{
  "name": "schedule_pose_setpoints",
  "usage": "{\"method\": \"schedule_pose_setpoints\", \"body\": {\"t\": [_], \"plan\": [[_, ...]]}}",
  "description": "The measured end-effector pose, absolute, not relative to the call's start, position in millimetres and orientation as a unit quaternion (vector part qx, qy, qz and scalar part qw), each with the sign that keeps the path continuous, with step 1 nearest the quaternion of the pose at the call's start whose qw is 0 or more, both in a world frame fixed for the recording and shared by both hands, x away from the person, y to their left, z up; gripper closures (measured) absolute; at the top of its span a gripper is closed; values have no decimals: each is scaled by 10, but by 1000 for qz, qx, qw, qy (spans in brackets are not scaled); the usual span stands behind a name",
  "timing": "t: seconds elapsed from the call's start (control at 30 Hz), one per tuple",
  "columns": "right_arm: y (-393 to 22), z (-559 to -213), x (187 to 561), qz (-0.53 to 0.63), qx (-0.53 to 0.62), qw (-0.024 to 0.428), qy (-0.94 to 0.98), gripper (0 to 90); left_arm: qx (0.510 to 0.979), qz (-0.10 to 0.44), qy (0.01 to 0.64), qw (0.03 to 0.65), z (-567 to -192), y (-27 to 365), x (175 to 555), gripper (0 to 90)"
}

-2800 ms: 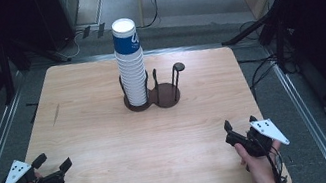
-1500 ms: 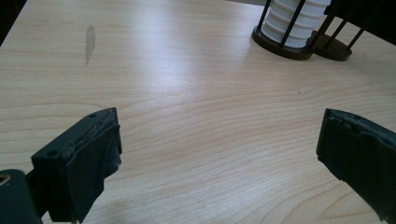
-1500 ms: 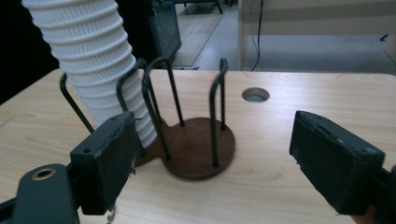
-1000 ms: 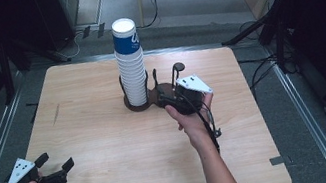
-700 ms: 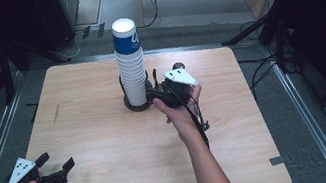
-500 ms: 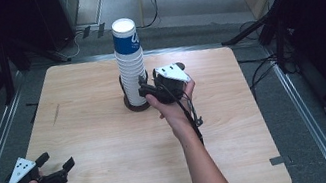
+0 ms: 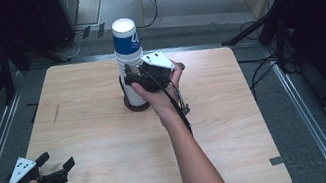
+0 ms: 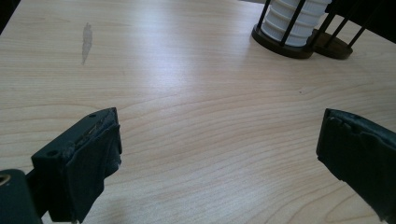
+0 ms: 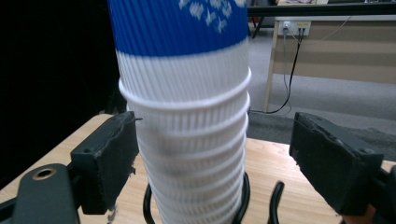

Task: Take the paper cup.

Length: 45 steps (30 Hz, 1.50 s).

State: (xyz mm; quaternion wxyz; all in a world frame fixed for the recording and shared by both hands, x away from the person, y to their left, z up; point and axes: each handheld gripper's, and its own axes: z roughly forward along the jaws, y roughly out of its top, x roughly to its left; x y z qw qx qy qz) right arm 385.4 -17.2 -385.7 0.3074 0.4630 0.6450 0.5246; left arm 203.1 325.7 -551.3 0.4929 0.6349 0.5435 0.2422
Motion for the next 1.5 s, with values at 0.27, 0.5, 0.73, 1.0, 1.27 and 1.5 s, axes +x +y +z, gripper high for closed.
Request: {"method": "schedule_pose_setpoints", "body": {"t": [0.27,0.5,0.73,1.0,1.27,1.5], "plan": [[-7,-3703,3942,530,455,321,640,133,635,242,548,487,-5518,3242,2045,9],[108,-3686,4047,538,459,355,611,122,636,240,549,487,-5520,3241,2048,9],[183,-3691,4118,540,457,362,607,126,638,244,552,478,-5524,3221,2066,9],[182,-3642,4244,556,466,348,594,122,634,256,558,470,-5524,3208,2057,9],[231,-3653,4264,550,463,360,595,185,632,256,558,473,-5523,3210,2058,9],[233,-3656,4252,555,457,363,592,192,634,257,557,471,-5523,3207,2060,9]]}}
